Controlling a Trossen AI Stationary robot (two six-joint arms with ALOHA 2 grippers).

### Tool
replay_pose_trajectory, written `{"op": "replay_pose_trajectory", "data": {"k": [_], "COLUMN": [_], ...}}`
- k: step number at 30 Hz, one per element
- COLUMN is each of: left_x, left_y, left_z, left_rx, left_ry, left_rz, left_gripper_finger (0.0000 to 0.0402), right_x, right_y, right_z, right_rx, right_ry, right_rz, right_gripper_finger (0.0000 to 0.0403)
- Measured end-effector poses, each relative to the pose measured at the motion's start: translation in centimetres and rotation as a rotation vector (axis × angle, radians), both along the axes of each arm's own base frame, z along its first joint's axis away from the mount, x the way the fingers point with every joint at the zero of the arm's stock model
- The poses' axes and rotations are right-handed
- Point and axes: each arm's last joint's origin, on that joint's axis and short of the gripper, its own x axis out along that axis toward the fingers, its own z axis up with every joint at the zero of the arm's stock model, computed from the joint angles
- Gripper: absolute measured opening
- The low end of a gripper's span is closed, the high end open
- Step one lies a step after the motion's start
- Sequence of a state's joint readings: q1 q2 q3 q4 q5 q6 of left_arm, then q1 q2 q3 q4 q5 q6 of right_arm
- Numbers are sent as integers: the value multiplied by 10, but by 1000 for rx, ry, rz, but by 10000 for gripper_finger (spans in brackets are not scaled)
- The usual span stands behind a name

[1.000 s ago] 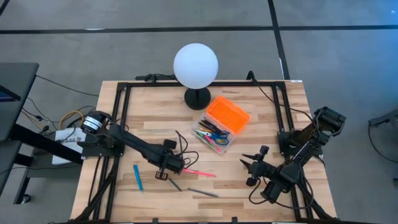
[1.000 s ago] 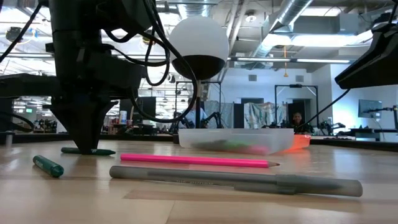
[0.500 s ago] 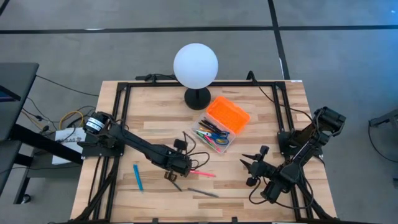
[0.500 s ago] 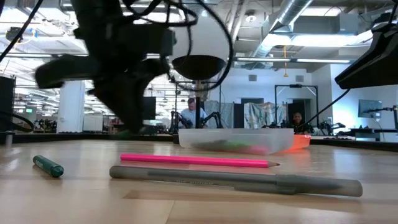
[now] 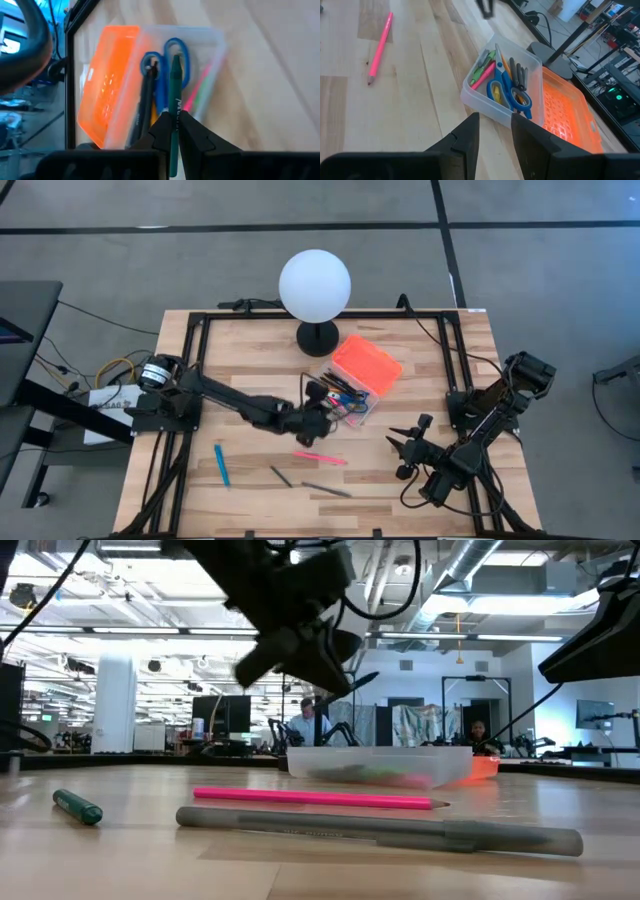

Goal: Pick & place school supplies into a supply box
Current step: Put the dark green crayon into the orange supply box

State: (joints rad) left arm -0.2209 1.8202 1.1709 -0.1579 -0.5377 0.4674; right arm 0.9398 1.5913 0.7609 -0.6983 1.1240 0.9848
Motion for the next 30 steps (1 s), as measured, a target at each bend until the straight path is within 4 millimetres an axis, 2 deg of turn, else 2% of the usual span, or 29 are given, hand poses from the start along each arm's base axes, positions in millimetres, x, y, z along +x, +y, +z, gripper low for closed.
{"op": "replay_pose_trajectory", "data": {"k": [11, 15, 20, 25, 30], "left_x": [8, 13, 18, 17, 18], "left_y": [58, 73, 81, 82, 82], "left_z": [0, -10, -26, -29, -27], "left_rx": [-126, -190, -170, -143, -117], "left_ry": [-12, -3, 14, 37, 17], "left_rz": [78, 85, 116, 115, 131], "left_gripper_finger": [11, 11, 11, 15, 44], "right_x": [0, 0, 0, 0, 0], "right_y": [0, 0, 0, 0, -3], "right_z": [0, 0, 0, -2, -5], "right_rx": [1, 2, 8, 3, 1], "right_ry": [0, -1, 2, 10, 7], "right_rz": [0, -1, -1, 5, 0], "right_gripper_finger": [108, 108, 108, 108, 108]}}
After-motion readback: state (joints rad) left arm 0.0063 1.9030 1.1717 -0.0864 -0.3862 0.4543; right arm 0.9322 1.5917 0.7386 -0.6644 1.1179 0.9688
